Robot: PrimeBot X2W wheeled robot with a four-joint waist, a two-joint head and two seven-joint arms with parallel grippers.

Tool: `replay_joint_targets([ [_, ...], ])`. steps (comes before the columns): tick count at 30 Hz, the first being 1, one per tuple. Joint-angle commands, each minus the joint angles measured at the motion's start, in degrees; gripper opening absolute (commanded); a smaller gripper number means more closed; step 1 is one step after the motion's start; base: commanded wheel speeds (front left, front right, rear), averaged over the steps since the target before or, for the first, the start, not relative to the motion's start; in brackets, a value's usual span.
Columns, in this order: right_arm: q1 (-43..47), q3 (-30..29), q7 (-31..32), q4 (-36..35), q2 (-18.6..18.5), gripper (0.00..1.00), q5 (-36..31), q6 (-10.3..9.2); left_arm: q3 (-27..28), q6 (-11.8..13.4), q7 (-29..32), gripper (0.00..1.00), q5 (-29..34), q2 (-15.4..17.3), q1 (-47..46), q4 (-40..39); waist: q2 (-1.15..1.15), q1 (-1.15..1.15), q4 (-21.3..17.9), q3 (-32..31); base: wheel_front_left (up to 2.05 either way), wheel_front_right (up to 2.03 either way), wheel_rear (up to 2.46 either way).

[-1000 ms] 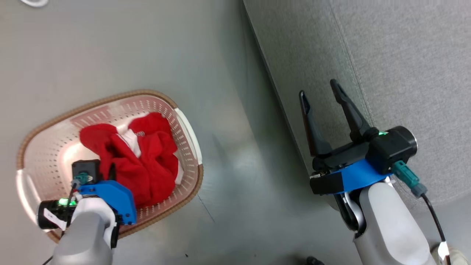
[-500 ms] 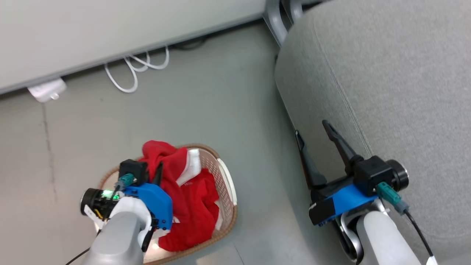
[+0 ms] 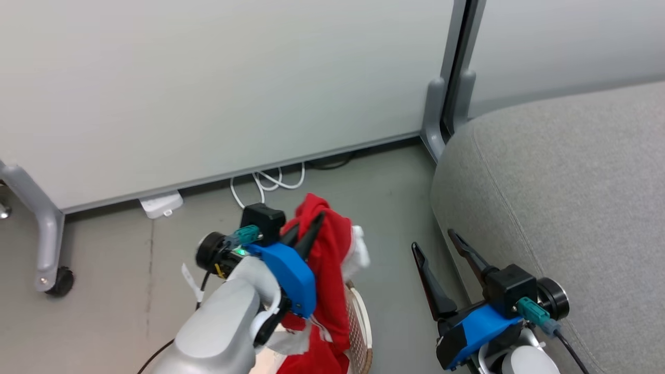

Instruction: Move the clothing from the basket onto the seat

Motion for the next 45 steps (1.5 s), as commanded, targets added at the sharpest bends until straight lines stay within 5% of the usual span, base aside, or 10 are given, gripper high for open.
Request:
replay_joint_targets([
  [1,1.5,0.2,0.4,-0.5,-0.2,1.0,-0.3,-0.04,-2.2,0.1,1.6,0.0,-2.3,0.1,-0.6,-2.5,0.0,0.02,1.4,-2.5,0.0,0.0,0.0],
  [18,3.8,1.6,2.3,-1.8,-0.2,1.0,0.1,-0.04,-14.2,3.5,7.1,0.0,-14.5,0.1,-7.8,-14.1,0.0,0.02,1.5,-4.6,0.0,0.0,0.0],
  [35,1.8,2.2,3.1,-1.5,-0.1,1.0,1.3,-0.04,-18.9,6.1,4.2,0.0,-20.9,0.1,-9.9,-12.7,0.0,0.02,1.8,-3.6,0.0,0.0,0.0],
  [45,-6.8,5.6,6.1,6.4,-0.1,1.0,2.8,-0.04,-21.5,6.6,3.0,0.0,-23.3,0.1,-11.6,-12.3,0.0,0.02,2.3,-3.0,0.0,0.0,0.0],
])
